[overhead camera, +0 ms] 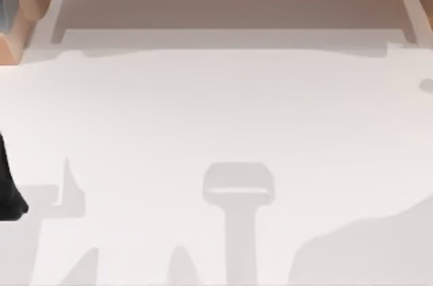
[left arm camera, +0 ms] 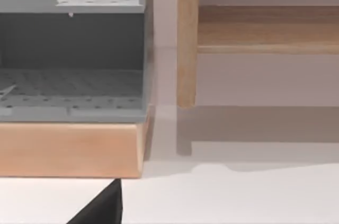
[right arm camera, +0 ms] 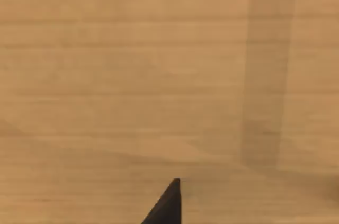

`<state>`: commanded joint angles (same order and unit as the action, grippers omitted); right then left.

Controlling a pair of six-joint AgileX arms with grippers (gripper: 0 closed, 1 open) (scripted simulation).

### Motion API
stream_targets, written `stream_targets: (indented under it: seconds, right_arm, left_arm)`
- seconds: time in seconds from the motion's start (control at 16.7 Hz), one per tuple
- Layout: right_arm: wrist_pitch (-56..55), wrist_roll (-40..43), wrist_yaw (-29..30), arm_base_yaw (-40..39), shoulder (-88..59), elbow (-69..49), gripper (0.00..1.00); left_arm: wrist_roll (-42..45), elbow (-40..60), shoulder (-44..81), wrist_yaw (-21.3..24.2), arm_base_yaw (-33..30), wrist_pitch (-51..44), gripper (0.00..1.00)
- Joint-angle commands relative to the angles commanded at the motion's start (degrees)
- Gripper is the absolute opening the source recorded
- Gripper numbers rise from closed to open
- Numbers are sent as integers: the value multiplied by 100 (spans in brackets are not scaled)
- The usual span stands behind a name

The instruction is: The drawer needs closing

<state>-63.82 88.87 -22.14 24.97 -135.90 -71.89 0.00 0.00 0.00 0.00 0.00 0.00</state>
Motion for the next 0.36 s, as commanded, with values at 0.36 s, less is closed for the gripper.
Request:
stream_targets:
  seconds: [0.36]
  right_arm:
    - [0, 0, 0, 0, 0, 0, 100]
  left_arm:
    - [0, 0, 0, 0, 0, 0, 100]
